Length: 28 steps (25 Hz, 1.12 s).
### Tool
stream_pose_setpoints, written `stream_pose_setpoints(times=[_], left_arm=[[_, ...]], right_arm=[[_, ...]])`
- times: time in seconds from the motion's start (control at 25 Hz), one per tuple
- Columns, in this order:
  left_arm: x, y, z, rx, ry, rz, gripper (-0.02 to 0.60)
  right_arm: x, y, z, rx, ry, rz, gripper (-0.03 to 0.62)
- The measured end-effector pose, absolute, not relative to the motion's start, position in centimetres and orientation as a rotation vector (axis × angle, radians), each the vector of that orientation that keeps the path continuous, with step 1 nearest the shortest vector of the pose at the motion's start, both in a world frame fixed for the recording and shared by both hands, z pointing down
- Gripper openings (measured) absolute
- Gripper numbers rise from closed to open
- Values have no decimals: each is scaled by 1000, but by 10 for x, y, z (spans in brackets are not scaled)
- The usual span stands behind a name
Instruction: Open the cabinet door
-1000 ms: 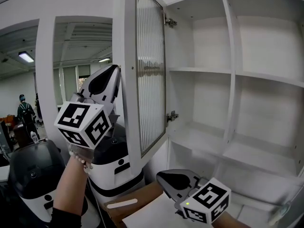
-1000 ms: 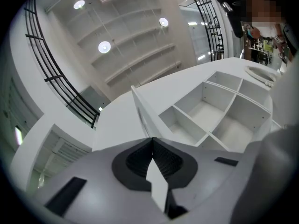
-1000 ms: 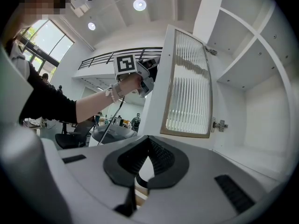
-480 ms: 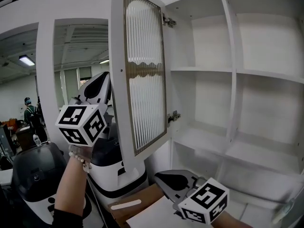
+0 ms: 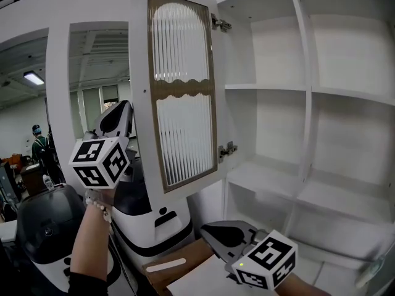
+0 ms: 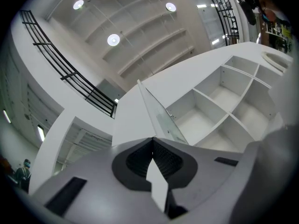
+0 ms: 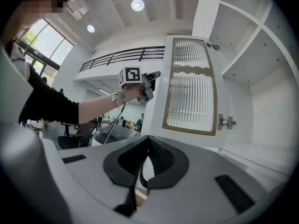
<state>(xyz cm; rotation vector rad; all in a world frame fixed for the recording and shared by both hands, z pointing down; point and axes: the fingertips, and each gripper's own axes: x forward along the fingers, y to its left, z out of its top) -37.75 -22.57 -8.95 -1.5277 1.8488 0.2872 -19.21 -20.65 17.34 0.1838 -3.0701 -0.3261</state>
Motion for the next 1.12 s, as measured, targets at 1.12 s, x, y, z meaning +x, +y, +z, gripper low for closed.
stream_pose_setpoints(times=[1.12], left_arm=[[-368, -207, 36, -1556, 1950, 230, -2]], right_arm=[[-189, -223, 203, 315, -3088, -243, 0]])
